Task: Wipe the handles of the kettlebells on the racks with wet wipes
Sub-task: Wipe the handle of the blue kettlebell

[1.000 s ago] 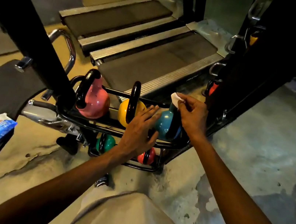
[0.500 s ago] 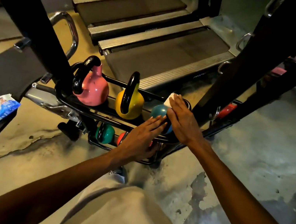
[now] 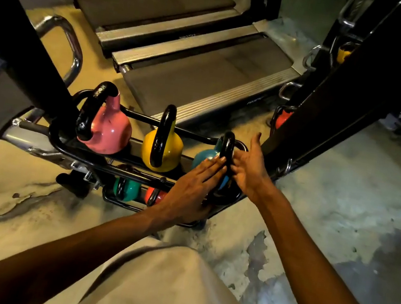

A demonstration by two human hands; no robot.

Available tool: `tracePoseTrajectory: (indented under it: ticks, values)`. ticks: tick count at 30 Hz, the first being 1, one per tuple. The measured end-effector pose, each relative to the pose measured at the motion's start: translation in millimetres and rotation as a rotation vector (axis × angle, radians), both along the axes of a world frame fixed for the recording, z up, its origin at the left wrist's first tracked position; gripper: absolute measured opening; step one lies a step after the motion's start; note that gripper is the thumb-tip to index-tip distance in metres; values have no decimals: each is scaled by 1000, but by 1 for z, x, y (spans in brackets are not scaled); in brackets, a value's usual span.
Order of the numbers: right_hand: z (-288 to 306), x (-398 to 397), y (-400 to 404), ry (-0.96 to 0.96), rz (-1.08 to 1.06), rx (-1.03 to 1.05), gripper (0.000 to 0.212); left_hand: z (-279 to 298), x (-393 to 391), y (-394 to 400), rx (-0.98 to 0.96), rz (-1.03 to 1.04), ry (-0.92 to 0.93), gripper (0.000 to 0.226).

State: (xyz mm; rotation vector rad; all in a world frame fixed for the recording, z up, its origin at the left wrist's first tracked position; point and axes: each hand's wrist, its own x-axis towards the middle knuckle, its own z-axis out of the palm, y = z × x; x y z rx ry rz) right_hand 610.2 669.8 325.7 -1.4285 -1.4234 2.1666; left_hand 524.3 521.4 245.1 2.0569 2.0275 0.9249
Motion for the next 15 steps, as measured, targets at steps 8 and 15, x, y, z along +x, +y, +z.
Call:
tracePoseTrajectory:
  ticks: [8, 15]
  values:
    - [20, -18, 6, 14, -114, 32, 98, 3, -9, 18, -100, -42, 18, 100]
    - [16, -24, 20, -95, -108, -37, 102, 13, -24, 24, -13, -99, -57, 77]
